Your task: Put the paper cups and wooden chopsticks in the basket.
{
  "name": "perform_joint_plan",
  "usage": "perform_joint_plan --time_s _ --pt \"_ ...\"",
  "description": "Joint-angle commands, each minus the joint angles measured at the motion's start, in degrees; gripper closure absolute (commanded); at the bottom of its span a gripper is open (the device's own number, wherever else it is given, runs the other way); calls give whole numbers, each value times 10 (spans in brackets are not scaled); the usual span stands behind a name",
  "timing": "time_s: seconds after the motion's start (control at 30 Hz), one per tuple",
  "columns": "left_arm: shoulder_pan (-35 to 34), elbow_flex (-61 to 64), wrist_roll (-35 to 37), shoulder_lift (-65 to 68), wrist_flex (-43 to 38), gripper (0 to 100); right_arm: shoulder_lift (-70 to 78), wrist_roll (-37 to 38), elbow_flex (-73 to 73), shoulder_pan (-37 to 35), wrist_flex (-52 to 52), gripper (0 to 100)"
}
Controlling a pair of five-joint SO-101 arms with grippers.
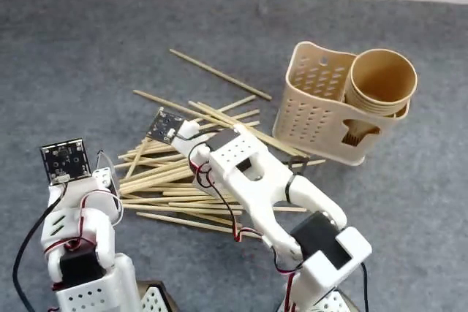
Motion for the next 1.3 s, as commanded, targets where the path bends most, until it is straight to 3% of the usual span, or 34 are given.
perform_joint_plan --time_s 0.0,0.43,0.67,0.87,1.1,1.27 --pt "-2 -6 7 -7 -11 860 7 7 -17 6 0 851" --pt "-2 -6 7 -7 -10 860 9 9 -16 5 0 993" --pt "-2 0 5 -7 -12 860 7 9 -16 7 5 984" --pt "-2 1 4 -7 -12 860 8 9 -15 7 48 888" --pt "-1 2 4 -7 -12 860 11 10 -8 4 47 890" --pt "-1 2 4 -7 -12 860 8 10 58 -11 -22 920"
